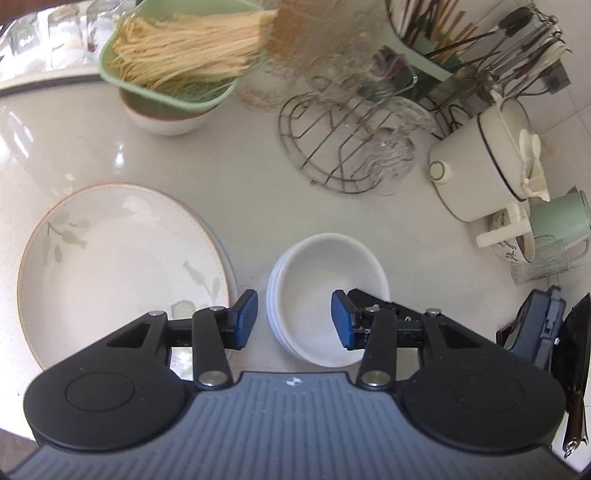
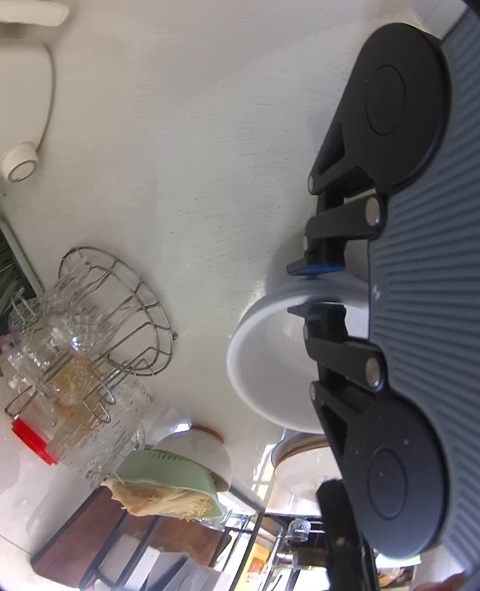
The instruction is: Organize plates and bowls
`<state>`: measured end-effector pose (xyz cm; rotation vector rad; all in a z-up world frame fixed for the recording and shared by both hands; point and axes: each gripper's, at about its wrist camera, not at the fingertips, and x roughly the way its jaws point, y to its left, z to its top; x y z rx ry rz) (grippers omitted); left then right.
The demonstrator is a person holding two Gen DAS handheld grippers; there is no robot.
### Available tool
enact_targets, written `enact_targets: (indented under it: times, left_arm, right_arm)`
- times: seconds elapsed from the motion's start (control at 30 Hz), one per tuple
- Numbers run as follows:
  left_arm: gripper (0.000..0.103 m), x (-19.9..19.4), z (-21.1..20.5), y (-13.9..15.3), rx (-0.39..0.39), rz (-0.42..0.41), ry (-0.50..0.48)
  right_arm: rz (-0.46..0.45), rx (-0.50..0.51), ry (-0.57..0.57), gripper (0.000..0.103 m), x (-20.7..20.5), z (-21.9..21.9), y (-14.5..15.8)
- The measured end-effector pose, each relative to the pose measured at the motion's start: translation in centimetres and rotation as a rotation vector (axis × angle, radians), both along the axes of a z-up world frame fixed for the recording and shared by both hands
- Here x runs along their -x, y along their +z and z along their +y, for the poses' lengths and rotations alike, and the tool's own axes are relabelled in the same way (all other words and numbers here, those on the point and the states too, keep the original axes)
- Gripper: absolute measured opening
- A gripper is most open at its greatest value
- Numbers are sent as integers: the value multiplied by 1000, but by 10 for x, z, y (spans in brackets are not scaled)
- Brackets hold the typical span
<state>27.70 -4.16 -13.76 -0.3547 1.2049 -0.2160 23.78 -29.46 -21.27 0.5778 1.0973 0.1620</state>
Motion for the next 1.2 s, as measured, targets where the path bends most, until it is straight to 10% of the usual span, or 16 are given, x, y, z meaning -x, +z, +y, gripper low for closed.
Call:
enact_targets:
  times: [0.9,1.2]
  left_arm:
    - [58,40,-100,-53,-16,81,-136]
    - [42,59,-105,-65,-31,93,-92]
  right_arm:
    - [7,71,-8,13,59,-61,9]
    - [-3,73,36,13,70,-60,9]
